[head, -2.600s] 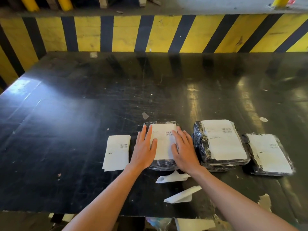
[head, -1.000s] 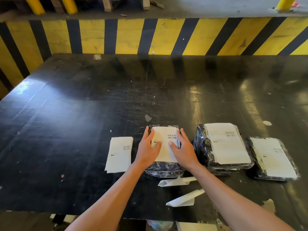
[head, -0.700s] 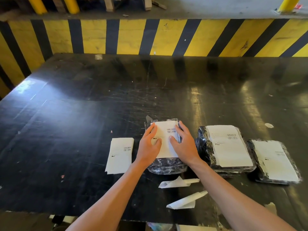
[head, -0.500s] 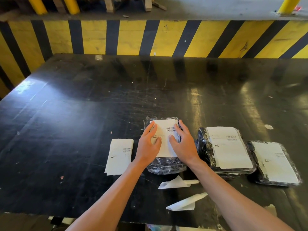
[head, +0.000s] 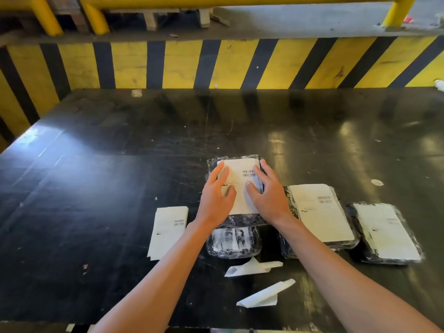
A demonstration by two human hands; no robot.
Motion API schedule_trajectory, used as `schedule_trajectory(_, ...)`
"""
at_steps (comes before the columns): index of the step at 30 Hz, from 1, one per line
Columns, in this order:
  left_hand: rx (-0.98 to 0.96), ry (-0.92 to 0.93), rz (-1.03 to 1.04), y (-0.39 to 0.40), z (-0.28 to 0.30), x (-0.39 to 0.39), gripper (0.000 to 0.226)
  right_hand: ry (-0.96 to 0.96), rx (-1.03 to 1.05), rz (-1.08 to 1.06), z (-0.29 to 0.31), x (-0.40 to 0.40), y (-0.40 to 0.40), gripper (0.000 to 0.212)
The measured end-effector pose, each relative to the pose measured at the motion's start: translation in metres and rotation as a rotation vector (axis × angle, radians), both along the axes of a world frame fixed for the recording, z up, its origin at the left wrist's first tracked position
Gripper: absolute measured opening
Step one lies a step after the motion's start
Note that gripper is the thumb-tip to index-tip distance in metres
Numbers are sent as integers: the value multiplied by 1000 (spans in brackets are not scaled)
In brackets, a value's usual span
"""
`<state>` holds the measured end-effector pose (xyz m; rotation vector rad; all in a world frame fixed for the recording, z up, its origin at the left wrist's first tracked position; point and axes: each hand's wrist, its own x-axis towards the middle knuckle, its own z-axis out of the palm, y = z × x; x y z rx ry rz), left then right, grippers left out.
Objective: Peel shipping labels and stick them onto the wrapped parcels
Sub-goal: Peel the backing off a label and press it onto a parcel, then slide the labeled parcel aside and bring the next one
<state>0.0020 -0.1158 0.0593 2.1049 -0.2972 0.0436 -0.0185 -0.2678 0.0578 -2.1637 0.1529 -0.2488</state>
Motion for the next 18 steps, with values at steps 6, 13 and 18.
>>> schedule_trajectory(6,52,-21,-105,-63,15,-5,55,-42,-32,-67,20,-19,-63,55)
schedule_trajectory(13,50,-42,-209,-207,20,-30,56,-38,-47,-155,37,-65,-204,54)
schedule_trajectory(18,40,-20,-257,-314,6,-59,58,10,-79,-178,28,-100,-310,53)
